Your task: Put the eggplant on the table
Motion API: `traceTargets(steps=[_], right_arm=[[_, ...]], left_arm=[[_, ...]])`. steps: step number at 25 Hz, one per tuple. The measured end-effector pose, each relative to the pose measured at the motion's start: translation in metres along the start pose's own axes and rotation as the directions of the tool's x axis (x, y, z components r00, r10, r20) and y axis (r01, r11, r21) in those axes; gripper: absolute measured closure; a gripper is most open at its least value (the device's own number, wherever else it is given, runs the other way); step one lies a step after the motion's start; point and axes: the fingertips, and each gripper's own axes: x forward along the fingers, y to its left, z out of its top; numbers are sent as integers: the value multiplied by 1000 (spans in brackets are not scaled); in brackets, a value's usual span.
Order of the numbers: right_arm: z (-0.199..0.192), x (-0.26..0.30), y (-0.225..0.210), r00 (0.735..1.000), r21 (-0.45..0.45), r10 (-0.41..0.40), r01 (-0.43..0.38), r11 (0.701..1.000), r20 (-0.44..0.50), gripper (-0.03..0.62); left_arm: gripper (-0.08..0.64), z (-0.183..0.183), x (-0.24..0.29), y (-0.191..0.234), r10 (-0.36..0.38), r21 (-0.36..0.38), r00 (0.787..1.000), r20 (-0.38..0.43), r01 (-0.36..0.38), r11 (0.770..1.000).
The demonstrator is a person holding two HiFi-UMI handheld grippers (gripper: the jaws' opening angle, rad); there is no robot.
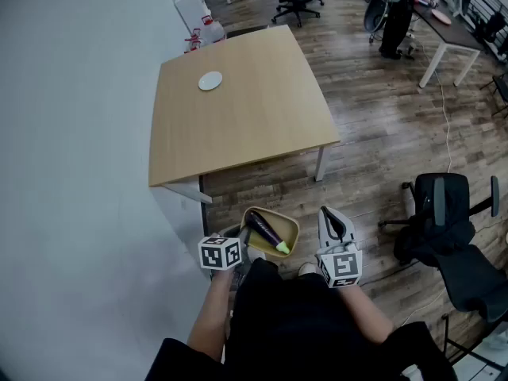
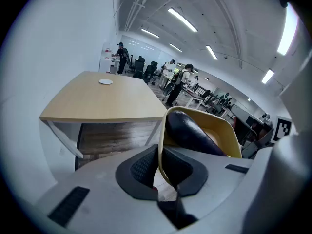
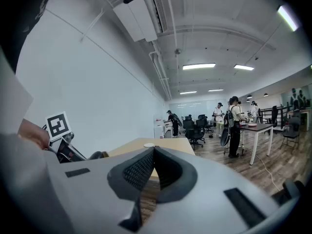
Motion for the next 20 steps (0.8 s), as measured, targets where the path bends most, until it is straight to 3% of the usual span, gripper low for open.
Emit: traceTargets(steps=[8, 12, 17, 20], right_arm=[[9, -2, -10, 997, 10, 57, -58, 998, 44, 532], [-2, -1, -18, 998, 33, 59, -59, 998, 12, 532], [-9, 20, -27, 998, 29, 65, -64, 998, -25, 532], [-7, 44, -40, 998, 23, 47, -46, 999, -49, 532]], left_arm=[[535, 14, 19, -3, -15, -38, 999, 35, 17, 999], [535, 19, 33, -4, -20, -43, 999, 27, 21, 999], [535, 28, 63, 7, -66, -123, 998, 11, 67, 990], [535, 46, 89, 21, -75, -125, 997, -12, 73, 989]])
